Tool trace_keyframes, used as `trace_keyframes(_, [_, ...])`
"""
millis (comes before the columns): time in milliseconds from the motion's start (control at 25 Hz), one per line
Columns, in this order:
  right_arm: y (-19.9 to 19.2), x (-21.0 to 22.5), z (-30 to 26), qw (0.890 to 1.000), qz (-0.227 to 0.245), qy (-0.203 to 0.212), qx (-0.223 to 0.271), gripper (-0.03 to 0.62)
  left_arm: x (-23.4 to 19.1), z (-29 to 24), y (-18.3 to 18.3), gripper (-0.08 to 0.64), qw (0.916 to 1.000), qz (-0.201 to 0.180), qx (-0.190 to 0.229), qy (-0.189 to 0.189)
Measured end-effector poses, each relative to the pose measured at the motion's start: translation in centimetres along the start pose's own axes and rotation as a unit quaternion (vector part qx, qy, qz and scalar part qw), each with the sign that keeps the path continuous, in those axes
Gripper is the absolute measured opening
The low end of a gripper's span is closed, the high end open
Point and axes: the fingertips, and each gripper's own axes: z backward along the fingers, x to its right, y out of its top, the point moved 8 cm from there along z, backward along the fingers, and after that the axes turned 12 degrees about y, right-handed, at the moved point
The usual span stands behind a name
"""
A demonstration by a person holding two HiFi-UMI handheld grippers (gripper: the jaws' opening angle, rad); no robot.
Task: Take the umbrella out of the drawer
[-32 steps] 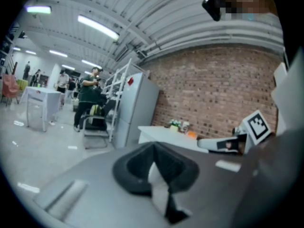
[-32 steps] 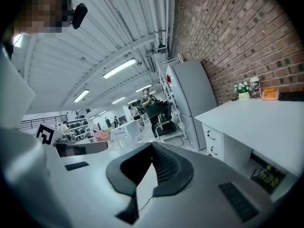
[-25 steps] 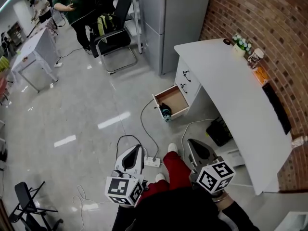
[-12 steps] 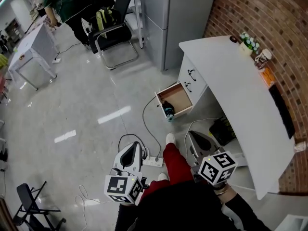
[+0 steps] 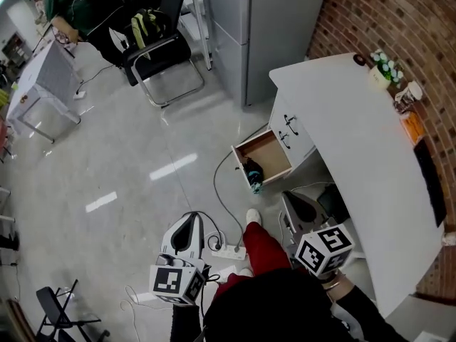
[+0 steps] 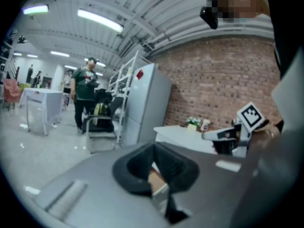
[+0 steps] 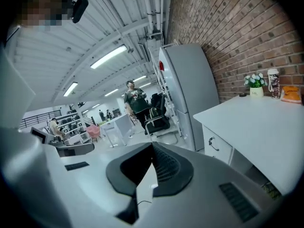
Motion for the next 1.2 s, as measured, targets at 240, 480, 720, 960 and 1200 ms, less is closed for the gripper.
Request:
trace_keyframes(240, [4.1,6.8,-4.2,1.000,0.005,0.014,-0.026,-0.003,0.4,-9.4,3.9,0.002,1.0000,-0.002,-0.008,0.004])
trace_keyframes(480, [6.8,11.5,-7.2,1.000,-0.015,0.004,-0.012,-0.003,0.2,-16.0,8.3,0.002,0.9991,-0.038,0.006,0.015])
trace_keyframes(720, [8.3,13.7,-7.3,0.999,-0.031,-0.021,0.011,-0.002,1.2,-20.3,13.6,0.002,0.9895,-0.139,0.029,-0.028])
trace_keyframes(960, [9.3,15.9,-7.3,0.995,-0.046,-0.064,0.057,-0.003,2.4,-25.3,17.0,0.003,0.9764,-0.188,0.056,-0.091])
trace_keyframes(1200, [10.7,16.1,-9.0,0.984,-0.063,-0.128,0.108,-0.002,2.8,-32.0,18.1,0.003,0.9555,-0.209,0.053,-0.201])
